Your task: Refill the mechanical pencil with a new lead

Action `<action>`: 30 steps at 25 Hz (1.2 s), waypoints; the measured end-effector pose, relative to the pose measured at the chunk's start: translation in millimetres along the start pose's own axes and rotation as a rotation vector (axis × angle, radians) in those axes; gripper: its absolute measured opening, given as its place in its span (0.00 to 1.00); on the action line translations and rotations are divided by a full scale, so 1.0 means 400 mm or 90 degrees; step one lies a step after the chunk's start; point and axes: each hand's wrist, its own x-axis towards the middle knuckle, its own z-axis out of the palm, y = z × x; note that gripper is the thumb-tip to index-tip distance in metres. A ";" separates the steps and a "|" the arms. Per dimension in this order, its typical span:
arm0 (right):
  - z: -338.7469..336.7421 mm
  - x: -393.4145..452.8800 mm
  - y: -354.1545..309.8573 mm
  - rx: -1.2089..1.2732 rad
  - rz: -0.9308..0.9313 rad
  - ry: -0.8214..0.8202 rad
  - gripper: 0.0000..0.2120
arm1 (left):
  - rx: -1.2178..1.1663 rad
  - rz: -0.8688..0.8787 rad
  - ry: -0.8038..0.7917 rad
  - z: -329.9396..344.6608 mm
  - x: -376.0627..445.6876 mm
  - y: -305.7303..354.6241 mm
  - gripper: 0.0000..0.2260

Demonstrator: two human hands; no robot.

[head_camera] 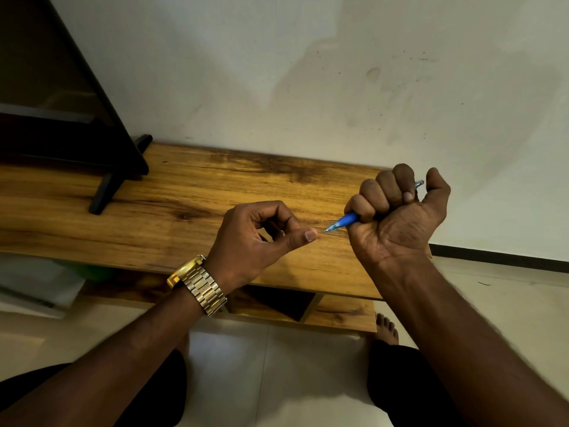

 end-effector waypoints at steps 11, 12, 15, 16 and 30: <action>-0.030 0.077 0.019 -0.189 0.065 0.038 0.11 | 0.259 -0.211 0.041 -0.050 0.048 -0.141 0.09; -0.037 0.088 0.022 -0.247 0.061 0.047 0.09 | 0.296 -0.201 0.028 -0.053 0.053 -0.153 0.07; -0.077 0.115 0.032 -0.584 0.043 0.050 0.07 | 0.417 -0.141 -0.012 -0.047 0.057 -0.212 0.05; -0.099 0.125 0.039 -0.759 0.022 0.049 0.08 | 0.446 -0.129 -0.023 -0.041 0.057 -0.235 0.07; -0.261 0.213 0.191 -1.143 -0.178 0.159 0.10 | 0.637 -0.209 -0.135 -0.054 0.032 -0.393 0.38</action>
